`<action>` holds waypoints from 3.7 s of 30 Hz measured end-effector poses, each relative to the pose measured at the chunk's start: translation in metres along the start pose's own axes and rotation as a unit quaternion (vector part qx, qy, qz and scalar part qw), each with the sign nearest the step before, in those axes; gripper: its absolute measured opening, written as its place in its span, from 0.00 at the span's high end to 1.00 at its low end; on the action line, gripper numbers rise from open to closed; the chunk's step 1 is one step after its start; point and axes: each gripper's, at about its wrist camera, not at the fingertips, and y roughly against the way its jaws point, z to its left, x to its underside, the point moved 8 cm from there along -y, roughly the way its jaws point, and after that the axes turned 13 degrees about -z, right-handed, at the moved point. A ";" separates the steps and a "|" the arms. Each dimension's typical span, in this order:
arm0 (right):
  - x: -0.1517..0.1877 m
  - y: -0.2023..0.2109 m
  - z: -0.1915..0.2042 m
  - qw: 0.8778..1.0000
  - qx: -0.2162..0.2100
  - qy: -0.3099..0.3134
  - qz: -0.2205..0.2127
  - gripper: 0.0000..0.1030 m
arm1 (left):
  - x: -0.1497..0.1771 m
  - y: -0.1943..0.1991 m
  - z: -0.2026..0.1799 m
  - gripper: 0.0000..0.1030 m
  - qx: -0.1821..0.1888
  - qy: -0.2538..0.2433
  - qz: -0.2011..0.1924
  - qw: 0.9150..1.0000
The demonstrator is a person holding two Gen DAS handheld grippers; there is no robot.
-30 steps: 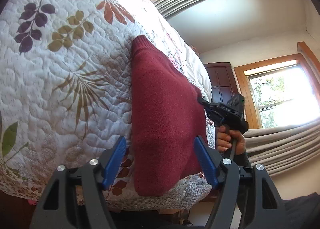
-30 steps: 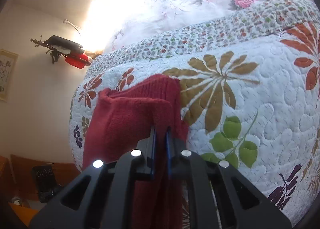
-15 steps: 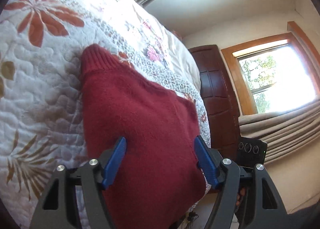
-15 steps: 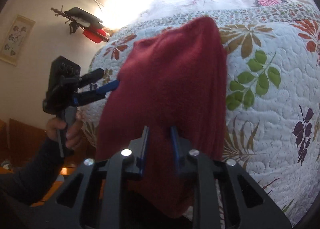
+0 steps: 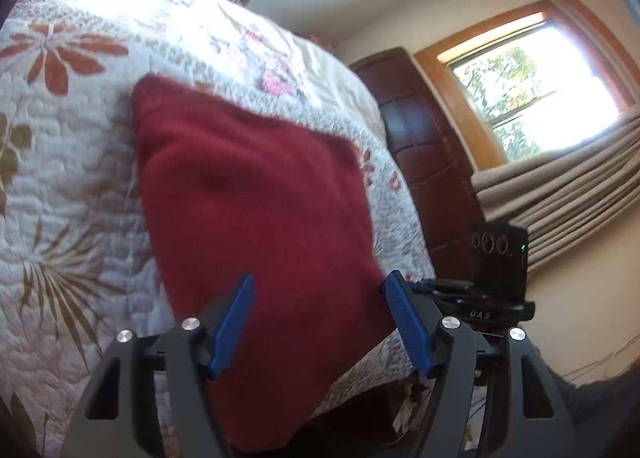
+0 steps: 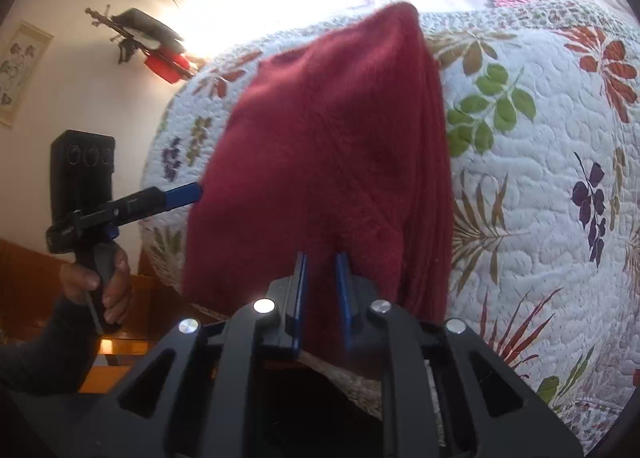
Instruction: Fold small clothes
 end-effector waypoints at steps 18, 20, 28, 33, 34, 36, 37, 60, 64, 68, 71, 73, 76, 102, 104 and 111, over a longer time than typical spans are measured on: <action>0.035 0.008 -0.025 0.999 0.038 -0.008 0.005 0.98 | 0.083 0.018 0.021 0.34 -0.055 0.027 -0.001 0.998; 0.036 0.017 -0.025 0.999 0.024 -0.022 -0.003 0.94 | 0.081 0.019 0.023 0.34 -0.071 0.047 -0.015 0.996; 0.053 0.118 0.036 0.981 0.124 0.098 -0.115 0.05 | 0.088 0.113 -0.061 0.06 -0.177 -0.029 -0.107 0.978; 0.060 0.197 0.079 0.948 0.226 0.116 -0.190 0.03 | 0.096 0.192 -0.138 0.04 -0.296 -0.070 -0.183 0.935; 0.061 0.212 0.089 0.946 0.233 0.119 -0.193 0.03 | 0.092 0.207 -0.150 0.04 -0.299 -0.072 -0.192 0.932; 0.063 0.249 0.112 0.936 0.238 0.152 -0.212 0.03 | 0.091 0.230 -0.187 0.04 -0.301 -0.103 -0.194 0.928; 0.064 0.271 0.123 0.924 0.250 0.169 -0.235 0.03 | 0.090 0.240 -0.207 0.04 -0.312 -0.127 -0.195 0.921; 0.119 0.304 0.154 0.931 0.257 0.112 -0.232 0.03 | 0.139 0.238 -0.238 0.04 -0.324 -0.114 -0.139 0.929; 0.121 0.304 0.158 0.931 0.257 0.114 -0.233 0.03 | 0.141 0.239 -0.238 0.04 -0.329 -0.120 -0.138 0.926; 0.120 0.306 0.160 0.930 0.258 0.114 -0.235 0.03 | 0.143 0.239 -0.237 0.04 -0.328 -0.117 -0.138 0.927; 0.119 0.307 0.160 0.930 0.258 0.115 -0.235 0.03 | 0.144 0.239 -0.237 0.04 -0.328 -0.115 -0.136 0.928; 0.119 0.307 0.161 0.929 0.259 0.116 -0.236 0.03 | 0.144 0.239 -0.238 0.04 -0.327 -0.115 -0.136 0.928; 0.119 0.306 0.162 0.930 0.259 0.116 -0.234 0.03 | 0.142 0.243 -0.239 0.04 -0.326 -0.118 -0.141 0.928; 0.114 0.302 0.166 0.930 0.256 0.121 -0.234 0.03 | 0.133 0.243 -0.233 0.04 -0.334 -0.117 -0.142 0.924; 0.114 0.302 0.166 0.931 0.255 0.121 -0.233 0.03 | 0.132 0.243 -0.234 0.04 -0.335 -0.118 -0.143 0.924; 0.114 0.301 0.166 0.932 0.253 0.120 -0.232 0.03 | 0.131 0.242 -0.233 0.04 -0.338 -0.120 -0.144 0.922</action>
